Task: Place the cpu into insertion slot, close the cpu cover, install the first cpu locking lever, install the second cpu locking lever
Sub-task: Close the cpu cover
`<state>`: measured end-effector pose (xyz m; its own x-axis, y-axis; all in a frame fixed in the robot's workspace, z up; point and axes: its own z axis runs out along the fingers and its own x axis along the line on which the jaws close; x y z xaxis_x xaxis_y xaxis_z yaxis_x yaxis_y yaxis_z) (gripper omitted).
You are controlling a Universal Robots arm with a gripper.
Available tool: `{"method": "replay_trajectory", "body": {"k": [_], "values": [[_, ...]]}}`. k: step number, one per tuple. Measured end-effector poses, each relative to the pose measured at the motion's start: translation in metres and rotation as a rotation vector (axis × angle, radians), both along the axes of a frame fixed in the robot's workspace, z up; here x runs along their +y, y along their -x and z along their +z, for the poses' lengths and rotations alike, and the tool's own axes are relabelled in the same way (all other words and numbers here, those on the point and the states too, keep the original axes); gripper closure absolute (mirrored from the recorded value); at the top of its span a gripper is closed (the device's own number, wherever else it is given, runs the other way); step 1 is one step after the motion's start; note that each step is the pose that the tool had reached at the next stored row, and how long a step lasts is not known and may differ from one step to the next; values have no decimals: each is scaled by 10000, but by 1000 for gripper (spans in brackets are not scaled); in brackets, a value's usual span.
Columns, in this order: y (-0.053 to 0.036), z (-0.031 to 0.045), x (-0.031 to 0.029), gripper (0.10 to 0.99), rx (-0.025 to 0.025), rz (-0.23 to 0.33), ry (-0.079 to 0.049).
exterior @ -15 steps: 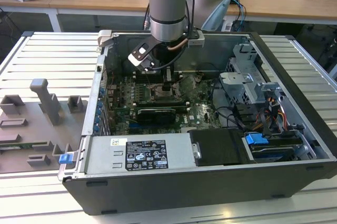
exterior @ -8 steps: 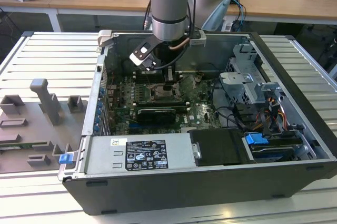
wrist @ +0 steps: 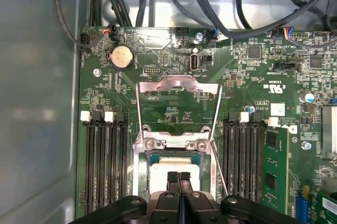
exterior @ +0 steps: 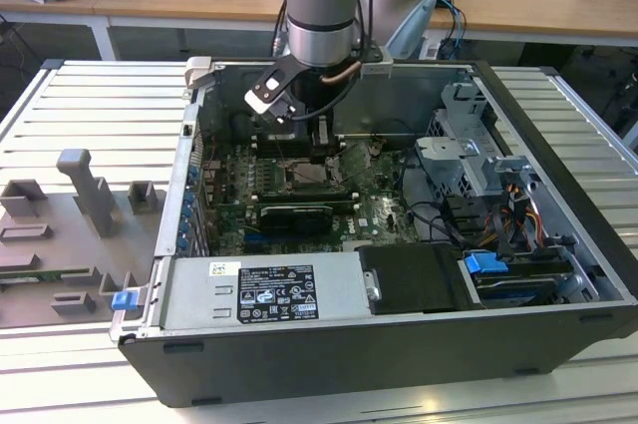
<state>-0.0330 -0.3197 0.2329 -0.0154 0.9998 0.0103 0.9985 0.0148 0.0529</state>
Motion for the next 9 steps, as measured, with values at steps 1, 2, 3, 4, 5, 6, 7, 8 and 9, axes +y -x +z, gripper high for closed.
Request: {"method": "replay_trajectory", "body": {"k": [1,2,3,4,5,6,7,8,9], "values": [[0,24,0,980,-1,0,-1],[0,45,0,980,-1,0,-1],[0,60,0,980,0,0,0],[0,81,0,980,0,0,-1],[0,92,0,980,0,0,0],[0,102,0,980,0,0,0],[0,111,0,980,0,0,0],[0,111,0,980,-1,0,-2],[-1,111,0,980,-2,-2,-3]]}}
